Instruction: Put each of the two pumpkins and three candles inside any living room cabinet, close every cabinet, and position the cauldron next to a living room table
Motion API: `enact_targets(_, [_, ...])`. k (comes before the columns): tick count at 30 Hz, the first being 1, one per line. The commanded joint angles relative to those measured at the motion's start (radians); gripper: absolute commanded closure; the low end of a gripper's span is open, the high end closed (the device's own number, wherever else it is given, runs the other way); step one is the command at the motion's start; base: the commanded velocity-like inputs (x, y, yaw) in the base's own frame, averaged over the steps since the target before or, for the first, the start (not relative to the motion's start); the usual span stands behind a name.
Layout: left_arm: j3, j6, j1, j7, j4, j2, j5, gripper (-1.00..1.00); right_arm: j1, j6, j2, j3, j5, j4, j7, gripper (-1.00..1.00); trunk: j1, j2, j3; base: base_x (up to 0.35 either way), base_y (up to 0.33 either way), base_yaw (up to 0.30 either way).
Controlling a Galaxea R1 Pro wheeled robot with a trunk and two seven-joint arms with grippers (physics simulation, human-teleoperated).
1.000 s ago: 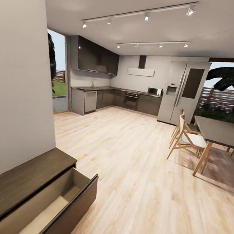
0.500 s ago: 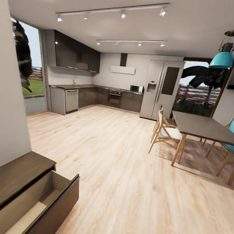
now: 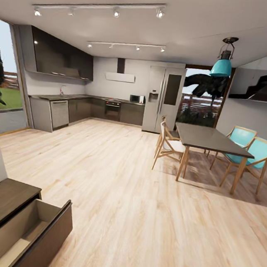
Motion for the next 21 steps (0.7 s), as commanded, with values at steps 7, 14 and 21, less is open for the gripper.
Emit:
enact_targets(7, [0.000,-0.001,0.000,-0.003,-0.001,0.000,0.002,-1.00,-0.001,0.001,0.001,-0.035,-0.007,0.002,0.003,-1.00,0.000,-0.001,-0.001,-0.093,-0.149,-0.294])
enact_targets(14, [0.000,-0.001,0.000,-0.003,-0.001,0.000,0.002,-1.00,-0.001,0.001,0.001,-0.040,-0.007,0.002,0.003,-1.00,0.000,-0.001,-0.001,-0.009,-0.073,-0.294])
enact_targets(21, [0.000,-0.002,0.000,-0.003,-0.001,0.000,0.002,-1.00,-0.001,0.001,0.001,-0.041,-0.007,0.002,0.003,-1.00,0.000,-0.001,-0.001,-0.001,-0.007,-0.291])
